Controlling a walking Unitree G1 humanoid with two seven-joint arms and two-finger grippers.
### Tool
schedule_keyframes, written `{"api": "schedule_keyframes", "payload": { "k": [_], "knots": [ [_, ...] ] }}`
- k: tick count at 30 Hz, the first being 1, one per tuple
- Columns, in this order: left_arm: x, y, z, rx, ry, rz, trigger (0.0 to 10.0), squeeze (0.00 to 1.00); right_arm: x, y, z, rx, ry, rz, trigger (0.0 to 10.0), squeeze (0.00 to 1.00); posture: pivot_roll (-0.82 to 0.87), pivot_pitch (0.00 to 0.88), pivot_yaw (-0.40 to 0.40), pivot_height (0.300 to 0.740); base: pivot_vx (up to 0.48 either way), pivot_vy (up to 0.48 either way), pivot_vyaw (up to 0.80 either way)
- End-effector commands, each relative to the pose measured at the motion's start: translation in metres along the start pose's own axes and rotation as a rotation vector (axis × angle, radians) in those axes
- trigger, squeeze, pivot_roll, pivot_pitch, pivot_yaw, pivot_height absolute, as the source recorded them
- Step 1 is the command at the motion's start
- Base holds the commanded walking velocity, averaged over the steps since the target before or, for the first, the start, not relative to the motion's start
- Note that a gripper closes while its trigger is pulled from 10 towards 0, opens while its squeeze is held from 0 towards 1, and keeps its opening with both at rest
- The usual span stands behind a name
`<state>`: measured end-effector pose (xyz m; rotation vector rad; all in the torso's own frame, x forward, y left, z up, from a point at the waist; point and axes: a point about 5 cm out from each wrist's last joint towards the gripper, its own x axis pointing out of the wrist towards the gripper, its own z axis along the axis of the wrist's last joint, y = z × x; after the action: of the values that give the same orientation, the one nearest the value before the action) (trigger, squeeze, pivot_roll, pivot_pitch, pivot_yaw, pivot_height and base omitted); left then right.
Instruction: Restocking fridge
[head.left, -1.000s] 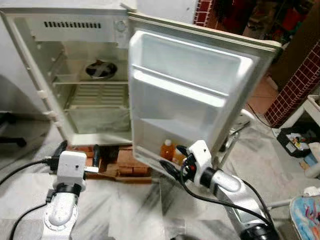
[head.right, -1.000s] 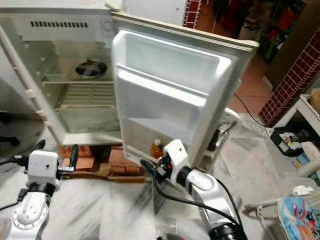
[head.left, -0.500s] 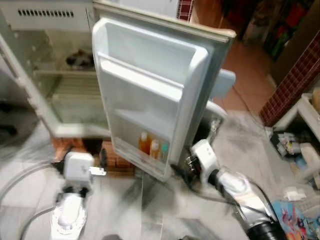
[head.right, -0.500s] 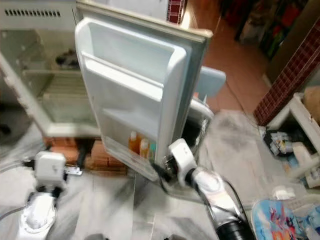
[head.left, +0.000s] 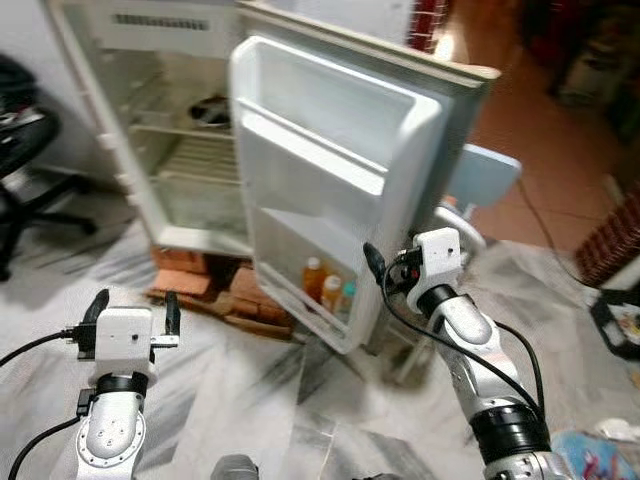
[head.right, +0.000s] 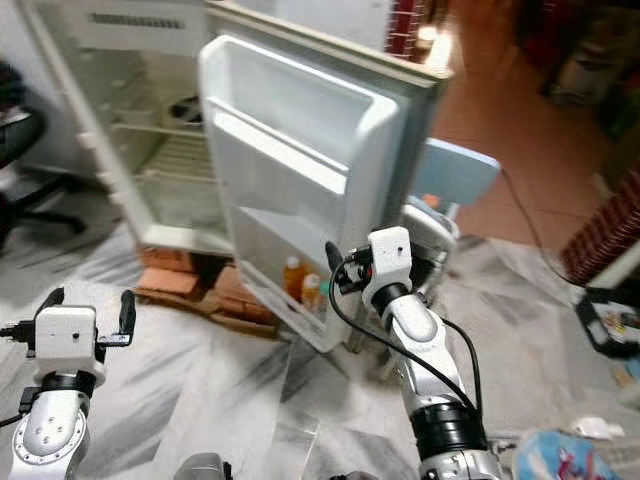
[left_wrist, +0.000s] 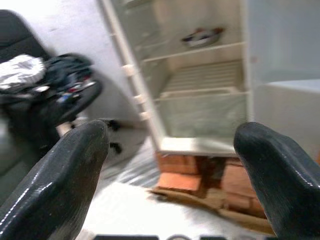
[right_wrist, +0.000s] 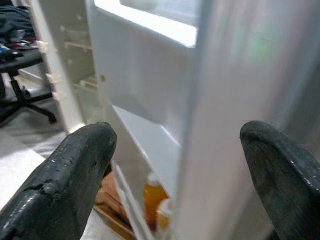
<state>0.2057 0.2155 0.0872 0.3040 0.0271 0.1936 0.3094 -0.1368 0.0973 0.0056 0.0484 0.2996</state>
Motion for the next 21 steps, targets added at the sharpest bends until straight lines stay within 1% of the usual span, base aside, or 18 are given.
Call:
{"api": "schedule_keyframes", "payload": {
  "k": [1, 2, 4, 6, 12, 15, 17, 21],
  "knots": [
    [0.000, 0.003, 0.004, -0.003, -0.013, 0.008, 10.0, 0.00, 0.002, -0.006, 0.013, 0.000, -0.064, -0.051, 10.0, 0.00, 0.06, 0.082, -0.032, 0.740, 0.000, 0.000, 0.70],
    [0.000, 0.003, 0.004, -0.003, -0.013, 0.008, 10.0, 0.00, 0.002, -0.006, 0.013, 0.000, -0.064, -0.051, 10.0, 0.00, 0.06, 0.082, -0.032, 0.740, 0.000, 0.000, 0.70],
    [-0.002, 0.001, 0.001, -0.002, -0.004, 0.001, 10.0, 0.00, 0.002, -0.006, 0.014, 0.027, -0.074, -0.082, 10.0, 0.00, 0.06, 0.080, -0.038, 0.740, 0.124, 0.000, 0.00],
    [-0.003, 0.000, 0.000, -0.004, -0.002, 0.000, 10.0, 0.00, 0.002, -0.006, 0.014, 0.023, -0.071, -0.083, 10.0, 0.00, 0.06, 0.080, -0.038, 0.740, 0.264, 0.000, 0.00],
    [-0.003, -0.006, 0.000, -0.023, 0.001, -0.011, 10.0, 0.00, -0.001, -0.013, 0.013, -0.003, -0.074, -0.113, 10.0, 0.00, 0.05, 0.073, -0.040, 0.740, 0.269, -0.267, 0.00],
    [-0.003, -0.008, -0.001, -0.030, 0.003, -0.023, 10.0, 0.00, -0.004, -0.018, 0.013, 0.001, -0.078, -0.123, 10.0, 0.00, 0.05, 0.069, -0.040, 0.740, 0.264, -0.286, 0.00],
    [-0.004, -0.008, -0.001, -0.029, 0.003, -0.025, 10.0, 0.00, -0.008, -0.019, 0.011, 0.024, -0.076, -0.104, 10.0, 0.00, 0.05, 0.068, -0.040, 0.740, 0.247, -0.375, 0.00],
    [-0.004, -0.008, -0.001, -0.030, 0.005, -0.022, 10.0, 0.00, -0.013, -0.020, 0.006, 0.037, -0.064, -0.076, 10.0, 0.00, 0.05, 0.065, -0.040, 0.740, 0.000, -0.353, 0.00]
  ]
}}
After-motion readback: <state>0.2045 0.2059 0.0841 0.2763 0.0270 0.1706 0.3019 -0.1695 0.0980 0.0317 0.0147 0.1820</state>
